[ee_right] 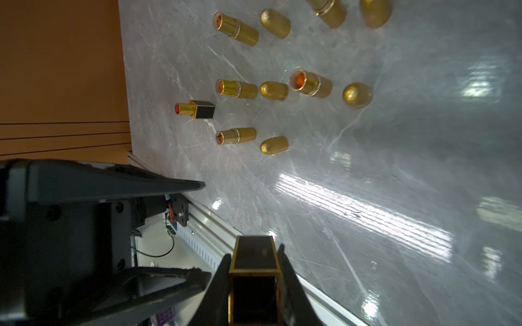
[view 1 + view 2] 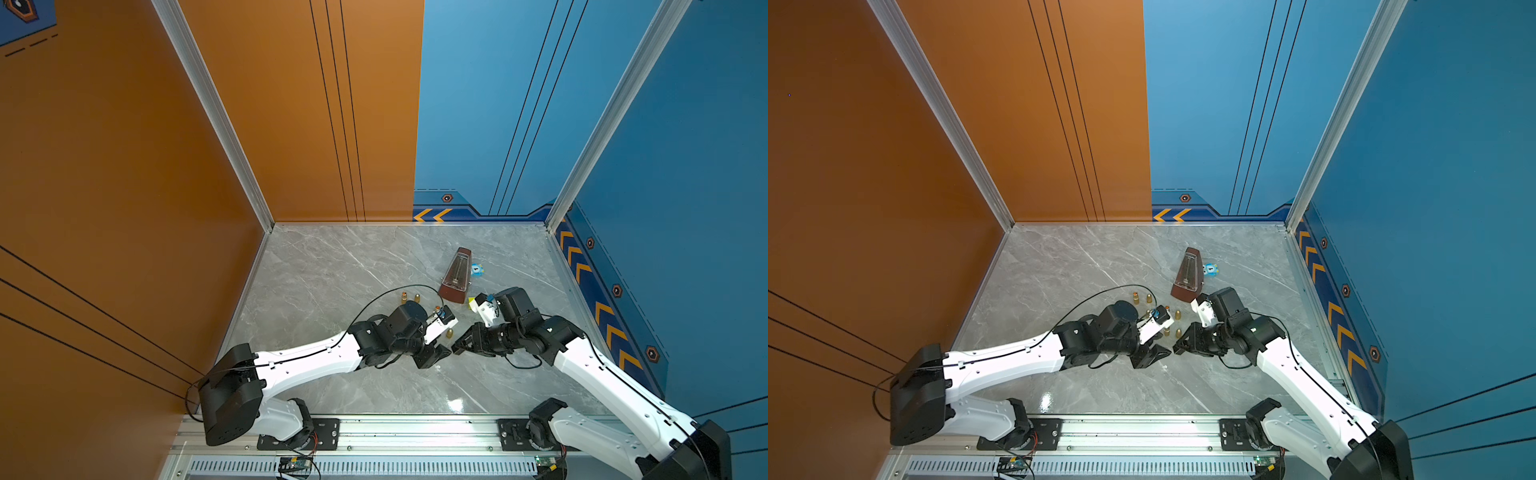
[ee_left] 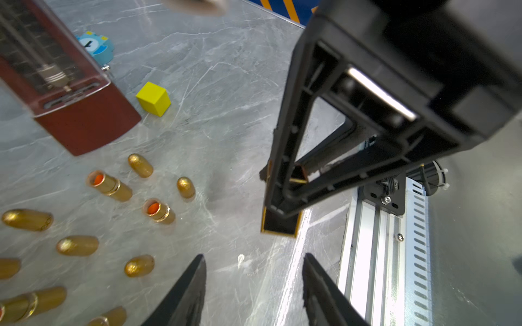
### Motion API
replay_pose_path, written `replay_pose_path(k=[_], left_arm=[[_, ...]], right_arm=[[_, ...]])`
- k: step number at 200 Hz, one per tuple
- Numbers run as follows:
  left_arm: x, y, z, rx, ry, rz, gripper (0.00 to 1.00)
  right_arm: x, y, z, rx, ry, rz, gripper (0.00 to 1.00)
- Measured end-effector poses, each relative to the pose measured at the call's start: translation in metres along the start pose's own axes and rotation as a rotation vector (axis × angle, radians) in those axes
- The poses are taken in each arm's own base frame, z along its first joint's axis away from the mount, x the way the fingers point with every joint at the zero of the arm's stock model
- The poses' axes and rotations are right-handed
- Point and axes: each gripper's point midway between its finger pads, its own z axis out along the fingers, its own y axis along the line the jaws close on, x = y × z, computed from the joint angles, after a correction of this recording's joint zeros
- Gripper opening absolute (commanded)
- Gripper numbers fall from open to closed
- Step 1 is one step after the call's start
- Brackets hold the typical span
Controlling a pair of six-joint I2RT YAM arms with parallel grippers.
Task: Open the lipstick cap
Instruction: Place the cover at the center of the board.
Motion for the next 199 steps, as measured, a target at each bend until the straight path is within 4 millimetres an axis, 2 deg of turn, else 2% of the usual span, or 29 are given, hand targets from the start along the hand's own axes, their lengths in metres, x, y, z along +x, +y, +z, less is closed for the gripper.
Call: replay_pose_path(k=[24,45,72,76,90,116,162,199], left_arm=[[0.01,0.033,-0.022,-0.107,-0.03,-0.087,0.71],[0.016,0.057,-0.041,-0.2,-0.067,-0.16,0.79],[0.02,0.082,-0.062,-0.306,-0.118,-0.247,0.85],[0.021,0.085,-0.064,-0.321,-0.123,-0.258,0.9],[0.026,0.095,-0.071,-0.371,-0.137,-0.3,0.95],[0.034,0.106,-0.08,-0.43,-0.152,-0.343,1.0],[0.04,0.115,-0.087,-0.478,-0.163,-0.376,0.99],[0.043,0.119,-0.091,-0.494,-0.17,-0.389,0.99]], right_arm=[[-0.003,-0.022,0.01,0.162,-0.024,-0.027,0.25],[0.003,-0.038,0.031,0.323,-0.001,-0.096,0.24],[0.009,-0.047,0.058,0.46,0.0,-0.2,0.24],[0.009,-0.047,0.062,0.471,-0.005,-0.214,0.24],[0.008,-0.05,0.072,0.507,-0.024,-0.242,0.24],[0.005,-0.056,0.086,0.556,-0.053,-0.281,0.24],[0.006,-0.059,0.1,0.54,-0.088,-0.301,0.26],[0.003,-0.058,0.103,0.538,-0.101,-0.299,0.35]])
